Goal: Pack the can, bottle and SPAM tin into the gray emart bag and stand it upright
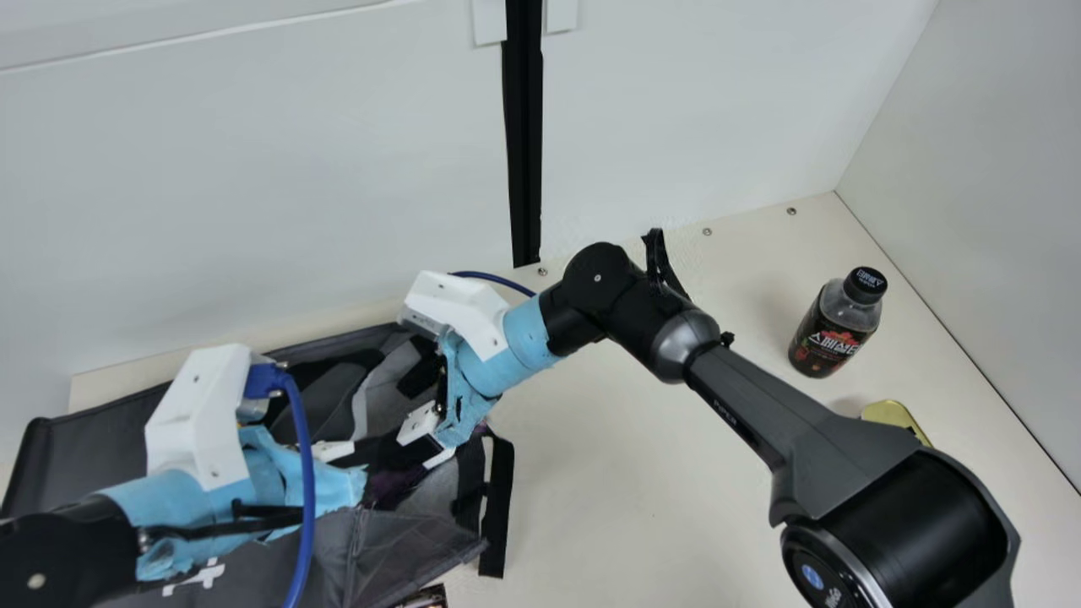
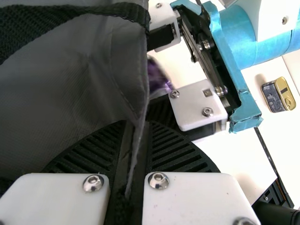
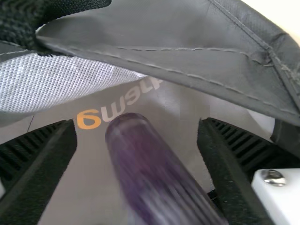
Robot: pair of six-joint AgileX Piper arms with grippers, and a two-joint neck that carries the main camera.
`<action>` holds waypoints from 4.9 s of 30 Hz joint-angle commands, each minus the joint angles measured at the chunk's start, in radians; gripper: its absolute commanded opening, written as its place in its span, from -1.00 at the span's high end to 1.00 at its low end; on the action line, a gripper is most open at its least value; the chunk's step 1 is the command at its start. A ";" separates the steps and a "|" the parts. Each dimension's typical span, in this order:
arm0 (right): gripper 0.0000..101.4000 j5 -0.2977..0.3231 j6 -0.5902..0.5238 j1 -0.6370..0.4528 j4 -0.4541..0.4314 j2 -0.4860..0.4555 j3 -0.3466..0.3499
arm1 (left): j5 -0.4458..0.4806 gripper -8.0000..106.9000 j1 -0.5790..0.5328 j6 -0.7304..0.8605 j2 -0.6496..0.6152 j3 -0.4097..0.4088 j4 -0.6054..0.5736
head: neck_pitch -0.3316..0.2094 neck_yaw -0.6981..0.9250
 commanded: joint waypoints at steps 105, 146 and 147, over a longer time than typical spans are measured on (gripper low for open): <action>-0.87 0.073 0.456 -0.675 -0.684 -0.631 0.020 | 0.000 1.00 0.000 0.000 0.000 0.000 0.000 | -0.021 -0.002; -0.87 0.126 0.870 -0.684 -1.016 -0.880 0.144 | 0.000 1.00 0.000 0.000 0.000 0.000 0.000 | -0.021 -0.002; -0.87 0.126 0.874 -0.686 -1.016 -0.881 0.145 | 0.000 1.00 0.000 0.000 0.000 0.000 0.000 | -0.021 -0.002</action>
